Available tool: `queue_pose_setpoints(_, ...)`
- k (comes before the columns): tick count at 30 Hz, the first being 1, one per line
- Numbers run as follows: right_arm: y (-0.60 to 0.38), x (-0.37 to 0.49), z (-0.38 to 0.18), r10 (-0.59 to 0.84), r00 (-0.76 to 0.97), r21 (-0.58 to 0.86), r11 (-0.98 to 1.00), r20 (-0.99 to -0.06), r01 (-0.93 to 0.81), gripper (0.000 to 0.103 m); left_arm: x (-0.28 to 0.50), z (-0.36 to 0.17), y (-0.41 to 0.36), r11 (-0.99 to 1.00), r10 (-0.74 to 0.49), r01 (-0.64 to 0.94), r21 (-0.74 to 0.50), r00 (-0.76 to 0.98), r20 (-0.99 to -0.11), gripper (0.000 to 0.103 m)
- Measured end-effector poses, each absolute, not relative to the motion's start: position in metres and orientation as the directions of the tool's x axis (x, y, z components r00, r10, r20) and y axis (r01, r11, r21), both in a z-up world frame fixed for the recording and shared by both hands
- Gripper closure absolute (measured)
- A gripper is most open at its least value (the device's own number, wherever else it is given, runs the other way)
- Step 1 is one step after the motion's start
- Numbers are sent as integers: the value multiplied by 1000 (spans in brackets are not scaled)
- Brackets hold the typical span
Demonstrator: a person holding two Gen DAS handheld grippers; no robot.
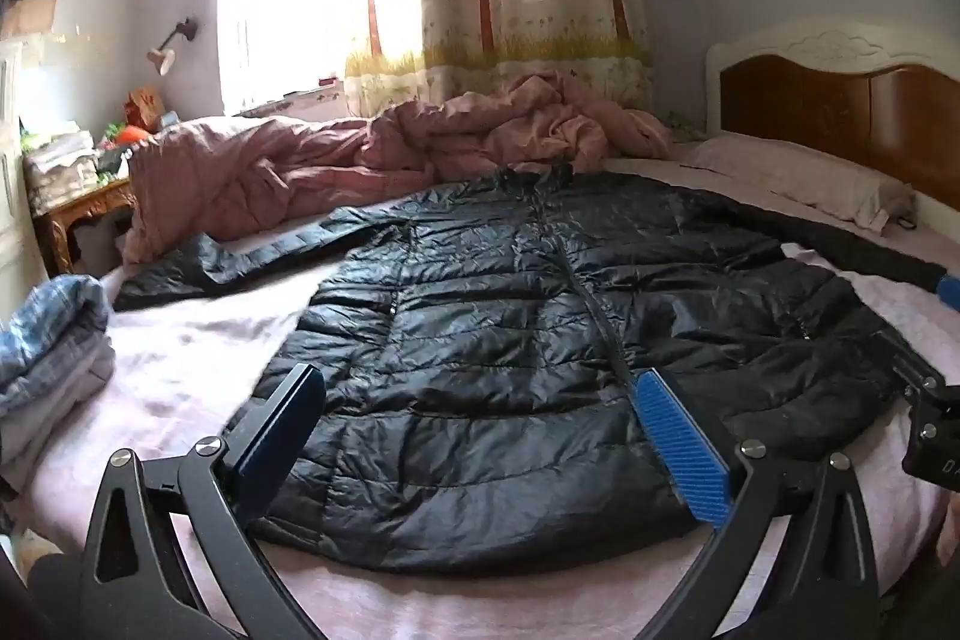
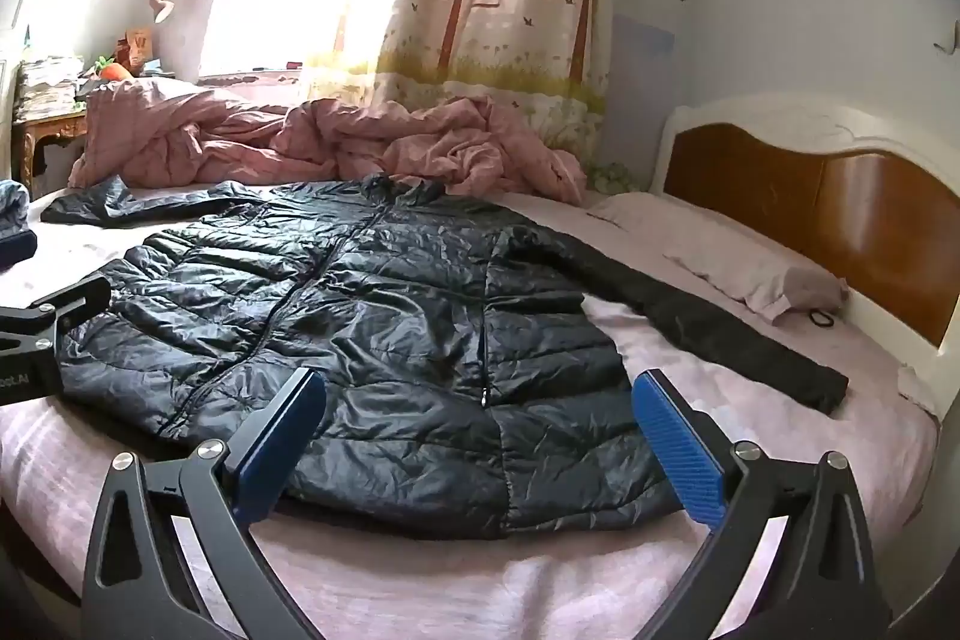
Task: Fold large clothes
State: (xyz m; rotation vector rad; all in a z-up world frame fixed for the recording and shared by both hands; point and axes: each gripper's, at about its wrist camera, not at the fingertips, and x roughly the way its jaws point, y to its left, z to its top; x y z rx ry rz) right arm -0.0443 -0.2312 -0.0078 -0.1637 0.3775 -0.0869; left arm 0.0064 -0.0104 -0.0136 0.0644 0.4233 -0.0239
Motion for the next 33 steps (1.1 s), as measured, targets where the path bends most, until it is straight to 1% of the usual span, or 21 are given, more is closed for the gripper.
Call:
queue_pose_setpoints(3, -241, -39, -13, -90, 921, -140, 989, -379, 39, 0, 5, -14, -10, 998, -32, 55, 44, 912, -409, 0)
queue_pose_setpoints(7, -241, -38, -15, -92, 919, -137, 990, -383, 42, 0, 4, -13, -18, 995, -11, 48, 83, 920, -393, 0)
queue_pose_setpoints(11, -240, -40, -13, -85, 922, -125, 991, -378, 41, 0, -1, -13, -24, 993, -62, 94, 67, 922, -382, 0)
queue_pose_setpoints(16, -241, -41, -12, -84, 922, -120, 992, -378, 41, 0, -7, -12, -31, 992, -35, 76, 103, 935, -352, 0)
queue_pose_setpoints(19, -242, -42, -11, -84, 923, -110, 993, -377, 46, 0, -10, -12, -32, 993, -40, 76, 91, 939, -343, 0)
queue_pose_setpoints(24, -244, -42, -9, -108, 923, -119, 991, -368, 69, 0, -9, -14, -31, 990, -112, 136, 42, 926, -362, 0)
queue_pose_setpoints(26, -246, -41, -10, -115, 919, -122, 990, -378, 74, 0, -9, -14, -32, 990, -99, 127, 56, 926, -364, 0)
queue_pose_setpoints(31, -253, -44, -6, -54, 916, -43, 998, -397, 40, 0, -10, -13, -32, 995, -61, 86, 58, 935, -350, 0)
queue_pose_setpoints(33, -254, -43, -7, -74, 915, -47, 997, -397, 60, 0, -9, -12, -30, 996, -51, 73, 52, 936, -348, 0)
